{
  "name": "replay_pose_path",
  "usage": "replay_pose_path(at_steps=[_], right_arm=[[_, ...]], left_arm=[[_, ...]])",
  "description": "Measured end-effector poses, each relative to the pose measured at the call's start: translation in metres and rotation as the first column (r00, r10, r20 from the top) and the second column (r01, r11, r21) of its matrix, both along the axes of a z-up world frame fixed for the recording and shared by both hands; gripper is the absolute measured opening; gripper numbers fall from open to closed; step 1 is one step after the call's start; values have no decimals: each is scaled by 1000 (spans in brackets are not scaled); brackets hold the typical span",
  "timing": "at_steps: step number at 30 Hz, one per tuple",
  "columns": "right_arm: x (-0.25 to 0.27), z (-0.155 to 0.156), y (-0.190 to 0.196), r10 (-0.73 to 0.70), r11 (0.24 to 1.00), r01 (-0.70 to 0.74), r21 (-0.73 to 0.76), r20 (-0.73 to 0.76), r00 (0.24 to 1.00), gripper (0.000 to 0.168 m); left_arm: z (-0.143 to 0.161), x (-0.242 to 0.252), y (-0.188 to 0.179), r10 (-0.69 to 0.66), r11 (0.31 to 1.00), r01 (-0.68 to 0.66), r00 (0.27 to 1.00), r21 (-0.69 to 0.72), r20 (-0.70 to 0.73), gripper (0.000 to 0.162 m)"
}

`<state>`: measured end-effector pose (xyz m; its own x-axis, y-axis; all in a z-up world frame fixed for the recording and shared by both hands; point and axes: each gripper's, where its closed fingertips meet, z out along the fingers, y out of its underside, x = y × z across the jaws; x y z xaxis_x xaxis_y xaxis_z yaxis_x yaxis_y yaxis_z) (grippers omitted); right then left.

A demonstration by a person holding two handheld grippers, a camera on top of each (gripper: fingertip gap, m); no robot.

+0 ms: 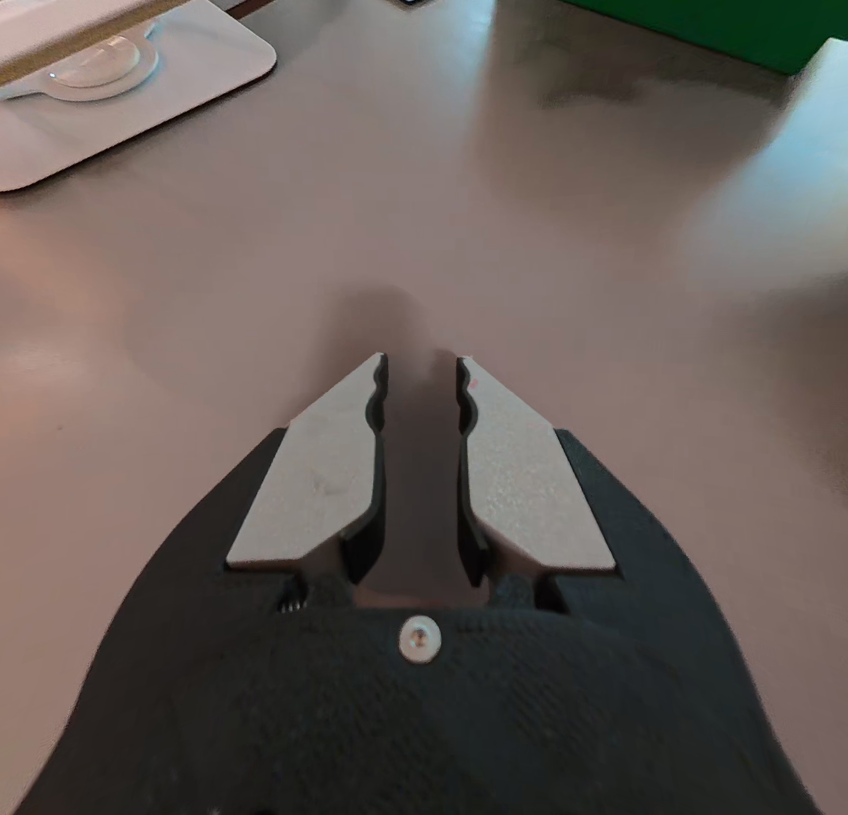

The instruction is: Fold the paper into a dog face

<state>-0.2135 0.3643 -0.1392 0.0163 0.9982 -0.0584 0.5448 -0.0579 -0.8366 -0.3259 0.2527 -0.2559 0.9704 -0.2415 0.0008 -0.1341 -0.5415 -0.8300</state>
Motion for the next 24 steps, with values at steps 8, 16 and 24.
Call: replay_pose_path(at_steps=[8,16,24], right_arm=[[-46,-115,-8,-5,997,-8,73,175,985,54],[-40,-136,-1,8,1000,-7,-6,182,983,57],[-41,-134,2,9,997,3,-79,152,988,53]], left_arm=[[55,-13,-20,63,983,-81,992,164,110,28],[195,-199,-159,460,845,-444,888,297,18,17],[31,-327,-198,592,746,-562,805,-358,-29,76]])
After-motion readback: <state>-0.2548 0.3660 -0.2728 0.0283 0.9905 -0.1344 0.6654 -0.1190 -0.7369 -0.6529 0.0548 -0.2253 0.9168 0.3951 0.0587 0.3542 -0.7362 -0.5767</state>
